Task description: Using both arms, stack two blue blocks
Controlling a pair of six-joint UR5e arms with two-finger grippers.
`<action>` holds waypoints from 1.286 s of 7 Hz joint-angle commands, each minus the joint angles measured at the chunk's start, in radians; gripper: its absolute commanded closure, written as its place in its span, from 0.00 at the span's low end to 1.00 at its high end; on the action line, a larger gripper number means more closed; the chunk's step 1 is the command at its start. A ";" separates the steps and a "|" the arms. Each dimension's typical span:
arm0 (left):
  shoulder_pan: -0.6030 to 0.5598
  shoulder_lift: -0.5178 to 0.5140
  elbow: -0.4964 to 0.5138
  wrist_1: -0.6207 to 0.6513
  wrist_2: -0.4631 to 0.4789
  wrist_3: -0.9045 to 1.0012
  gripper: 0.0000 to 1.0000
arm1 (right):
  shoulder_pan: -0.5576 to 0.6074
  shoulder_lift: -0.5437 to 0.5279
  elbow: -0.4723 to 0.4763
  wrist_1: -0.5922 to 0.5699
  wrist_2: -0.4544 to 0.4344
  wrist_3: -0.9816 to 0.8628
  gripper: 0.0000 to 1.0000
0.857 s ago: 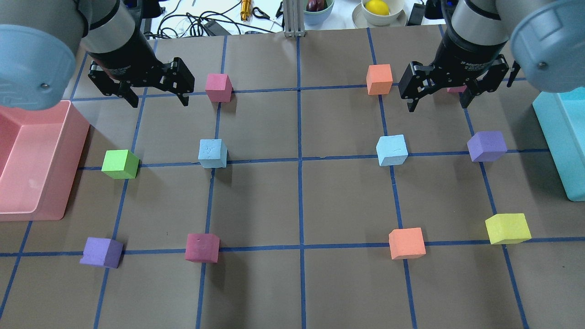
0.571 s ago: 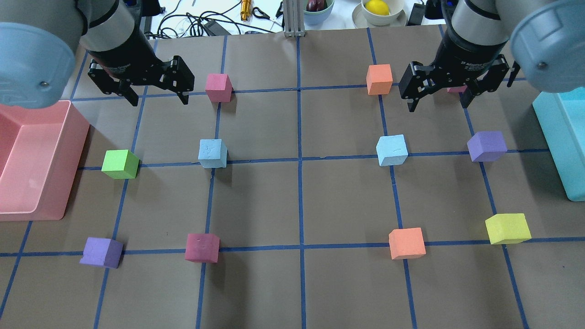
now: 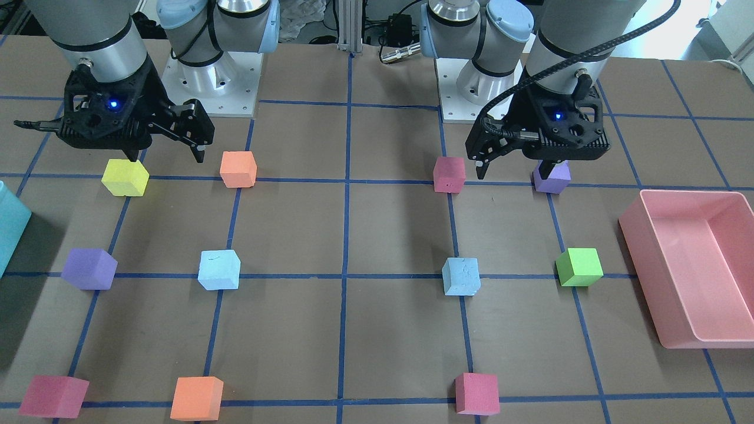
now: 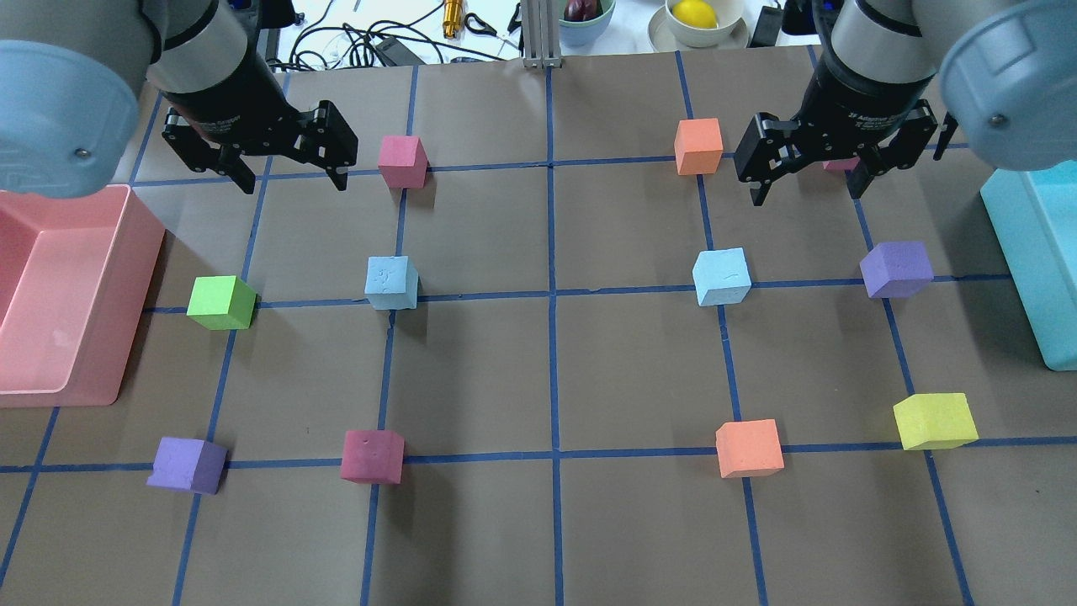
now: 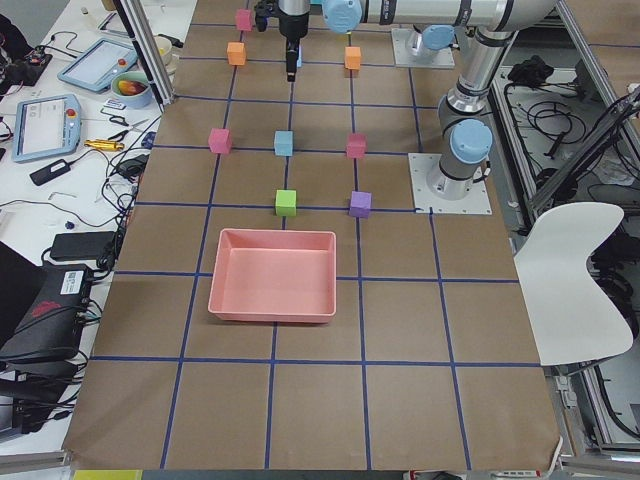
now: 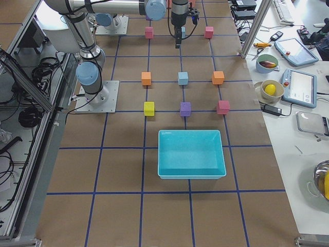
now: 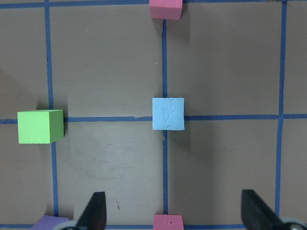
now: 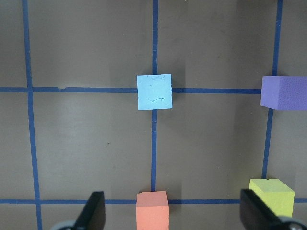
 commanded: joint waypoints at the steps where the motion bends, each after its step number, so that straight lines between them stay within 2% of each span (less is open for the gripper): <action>1: 0.000 -0.001 -0.004 0.001 0.002 0.000 0.00 | -0.002 0.001 -0.002 -0.001 -0.002 0.003 0.00; 3: 0.002 -0.025 -0.034 0.003 0.003 0.014 0.00 | 0.002 0.002 0.004 0.002 -0.005 0.006 0.00; 4: 0.003 -0.047 -0.075 0.054 0.003 0.009 0.00 | 0.001 0.002 0.002 0.002 -0.007 0.006 0.00; 7: 0.003 -0.123 -0.307 0.419 -0.001 0.014 0.00 | 0.002 0.005 0.010 0.006 -0.015 0.001 0.00; 8: 0.003 -0.163 -0.312 0.455 -0.006 0.011 0.00 | 0.002 0.010 0.011 -0.001 -0.016 0.012 0.00; 9: 0.003 -0.208 -0.314 0.504 -0.008 0.011 0.00 | 0.002 0.074 0.046 -0.006 -0.013 0.008 0.00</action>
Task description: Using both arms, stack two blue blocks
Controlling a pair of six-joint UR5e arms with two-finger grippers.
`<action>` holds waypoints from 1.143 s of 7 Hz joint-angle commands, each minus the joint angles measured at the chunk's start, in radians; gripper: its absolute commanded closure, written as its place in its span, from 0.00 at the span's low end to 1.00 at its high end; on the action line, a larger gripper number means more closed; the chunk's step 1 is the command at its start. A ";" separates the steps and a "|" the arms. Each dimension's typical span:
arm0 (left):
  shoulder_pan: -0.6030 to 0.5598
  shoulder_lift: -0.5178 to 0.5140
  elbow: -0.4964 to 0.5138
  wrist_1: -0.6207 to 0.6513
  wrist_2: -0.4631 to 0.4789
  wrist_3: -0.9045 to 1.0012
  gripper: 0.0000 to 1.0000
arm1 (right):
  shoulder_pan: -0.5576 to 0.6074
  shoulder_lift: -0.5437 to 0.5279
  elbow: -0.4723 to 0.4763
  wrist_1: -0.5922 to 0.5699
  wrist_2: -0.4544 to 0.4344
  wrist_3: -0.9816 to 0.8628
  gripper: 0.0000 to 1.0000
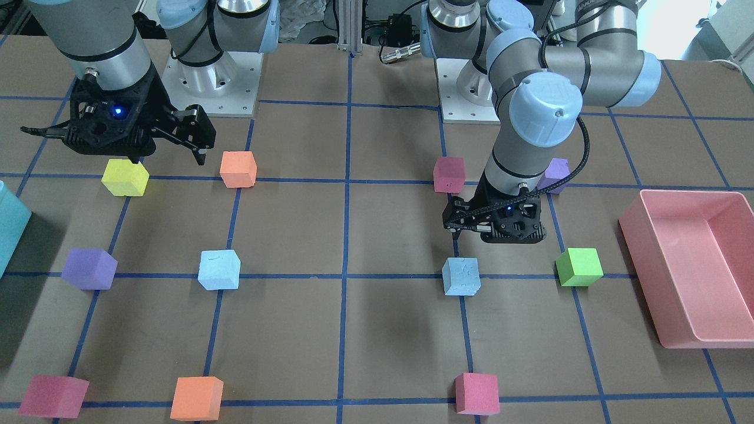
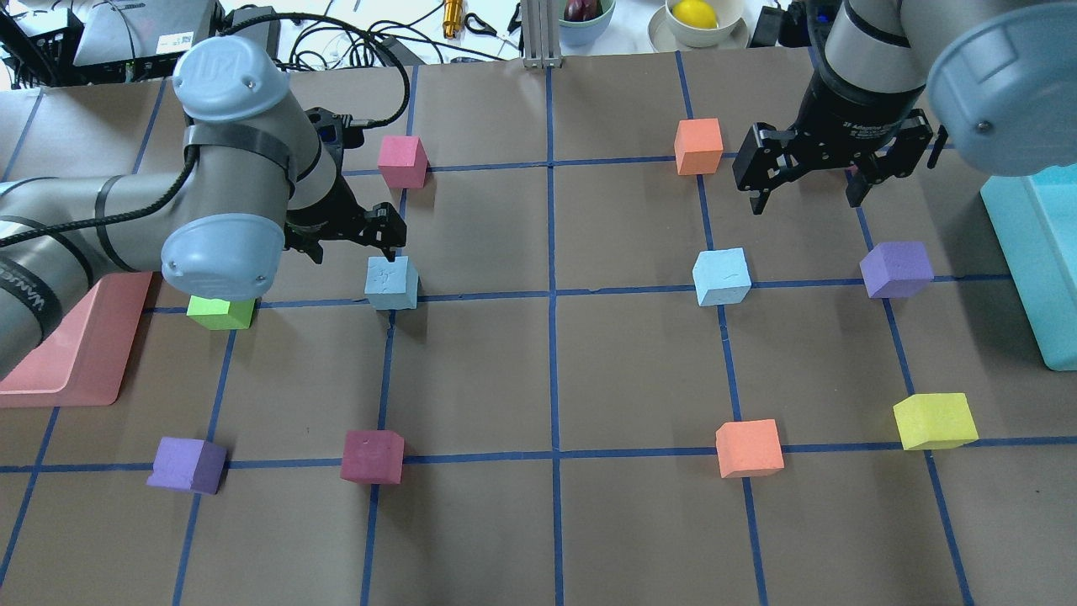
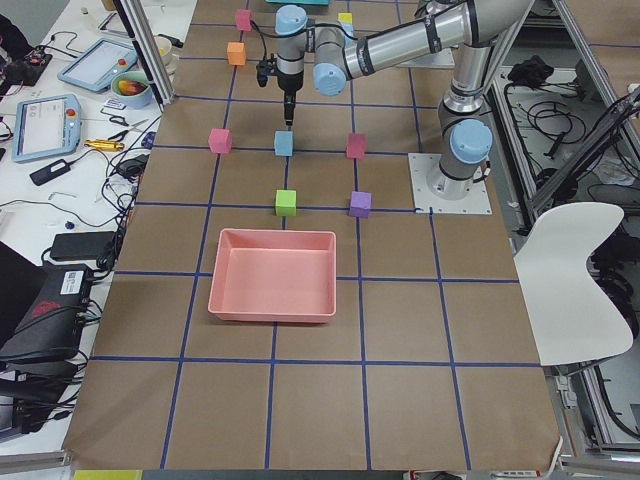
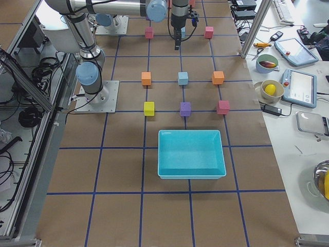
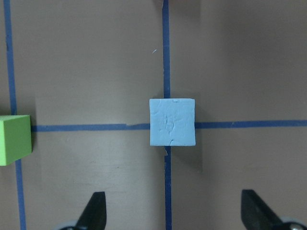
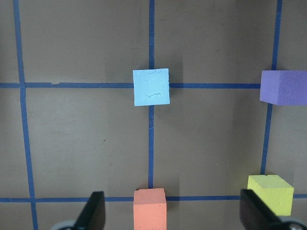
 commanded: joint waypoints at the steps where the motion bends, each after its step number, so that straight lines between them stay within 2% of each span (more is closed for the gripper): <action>1: 0.000 -0.092 -0.013 0.093 -0.003 -0.001 0.00 | 0.000 0.083 0.062 -0.031 0.009 0.004 0.00; 2: 0.000 -0.124 -0.014 0.111 -0.003 -0.001 0.00 | 0.000 0.091 0.084 -0.115 0.000 -0.002 0.00; 3: 0.000 -0.155 -0.014 0.136 -0.003 -0.002 0.00 | 0.000 0.111 0.131 -0.137 0.006 -0.008 0.00; 5: -0.006 -0.192 -0.019 0.156 -0.001 -0.001 0.00 | 0.000 0.245 0.202 -0.456 0.007 -0.008 0.00; 6: -0.008 -0.212 -0.024 0.156 -0.001 -0.001 0.00 | 0.000 0.278 0.208 -0.513 0.021 -0.008 0.00; 7: -0.009 -0.227 -0.027 0.173 0.000 0.001 0.00 | 0.002 0.306 0.208 -0.515 0.024 -0.001 0.00; 8: -0.008 -0.237 -0.024 0.252 0.000 0.004 0.15 | 0.002 0.338 0.203 -0.524 0.023 -0.001 0.00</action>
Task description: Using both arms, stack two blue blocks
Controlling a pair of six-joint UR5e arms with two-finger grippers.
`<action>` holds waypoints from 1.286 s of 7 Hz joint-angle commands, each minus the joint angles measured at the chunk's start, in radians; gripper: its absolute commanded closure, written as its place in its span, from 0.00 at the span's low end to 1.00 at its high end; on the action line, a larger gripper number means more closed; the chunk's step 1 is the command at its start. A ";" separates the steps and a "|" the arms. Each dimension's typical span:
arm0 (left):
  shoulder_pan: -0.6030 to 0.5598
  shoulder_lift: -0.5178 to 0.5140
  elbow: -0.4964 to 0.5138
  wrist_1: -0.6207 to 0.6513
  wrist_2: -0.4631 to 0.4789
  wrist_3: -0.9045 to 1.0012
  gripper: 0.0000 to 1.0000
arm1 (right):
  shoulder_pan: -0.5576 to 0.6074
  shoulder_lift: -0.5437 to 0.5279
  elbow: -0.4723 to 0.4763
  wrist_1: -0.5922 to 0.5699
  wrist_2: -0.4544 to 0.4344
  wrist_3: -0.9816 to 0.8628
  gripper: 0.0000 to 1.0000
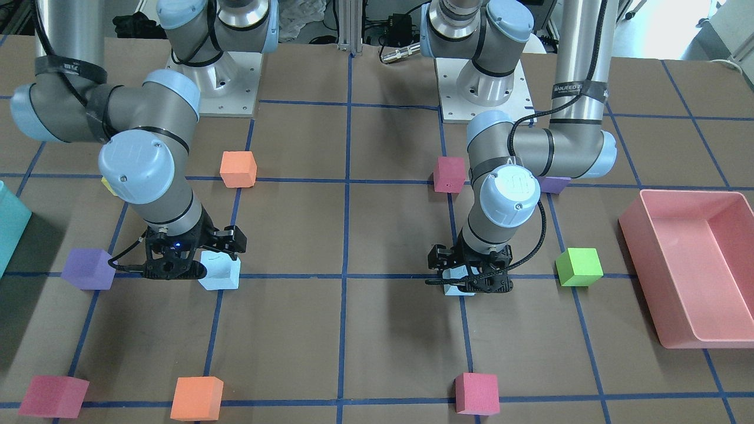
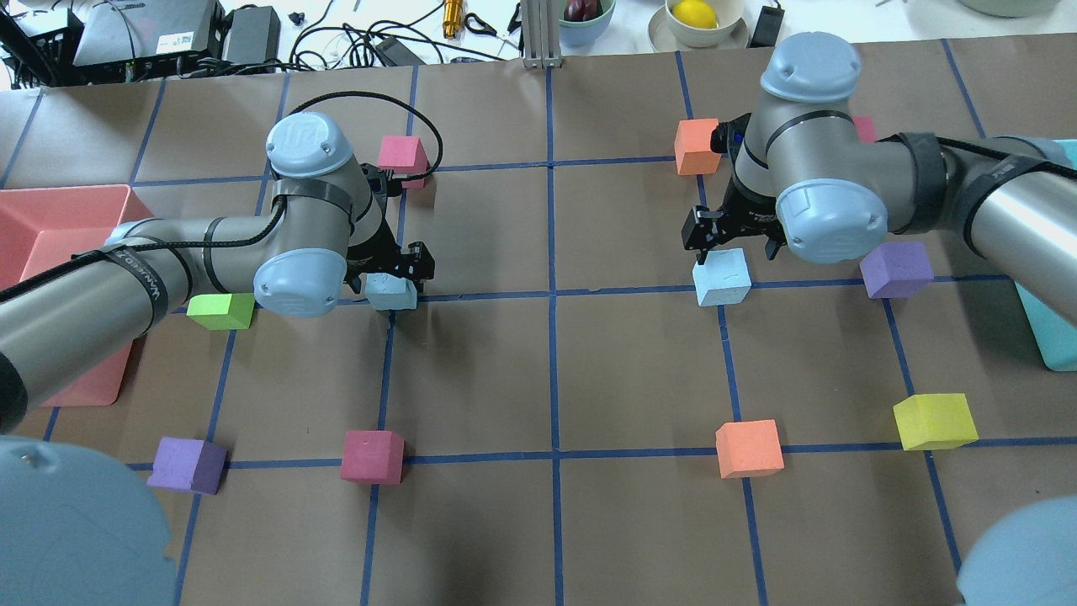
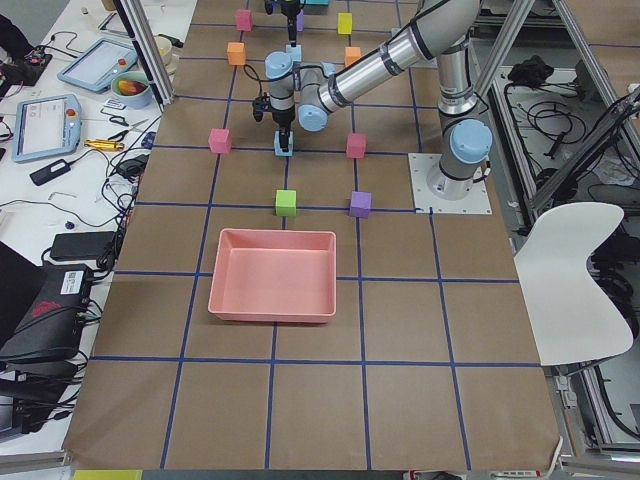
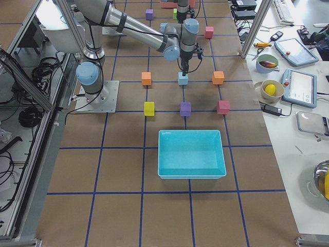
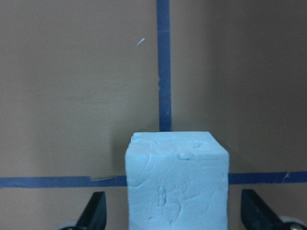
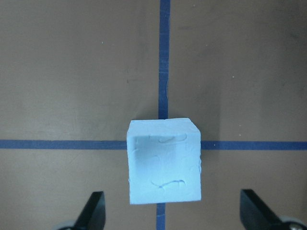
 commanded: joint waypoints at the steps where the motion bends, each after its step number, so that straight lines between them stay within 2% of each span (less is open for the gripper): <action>1: 0.000 -0.021 -0.004 0.075 0.001 0.003 0.45 | 0.001 0.050 0.002 -0.023 0.000 -0.004 0.00; 2: 0.000 -0.024 -0.007 0.076 -0.004 0.001 0.56 | 0.001 0.070 0.001 -0.023 0.000 -0.005 0.00; 3: 0.000 -0.024 -0.006 0.079 -0.007 0.000 0.59 | -0.001 0.082 0.001 -0.024 0.000 -0.005 0.00; 4: 0.000 -0.023 -0.005 0.081 -0.007 -0.002 0.70 | -0.001 0.084 -0.001 -0.026 0.000 -0.007 0.18; 5: 0.000 -0.015 -0.004 0.079 -0.009 -0.002 0.77 | -0.003 0.094 -0.003 -0.024 0.001 -0.005 0.61; 6: 0.000 -0.006 -0.002 0.073 -0.009 -0.002 0.78 | -0.003 0.095 -0.003 -0.024 0.000 -0.005 0.96; 8: -0.003 0.005 0.004 0.068 -0.012 -0.002 0.78 | -0.003 0.081 -0.018 -0.018 0.001 0.019 1.00; 9: -0.007 0.016 0.004 0.065 -0.036 -0.002 0.80 | 0.019 0.061 -0.048 -0.005 0.039 0.155 1.00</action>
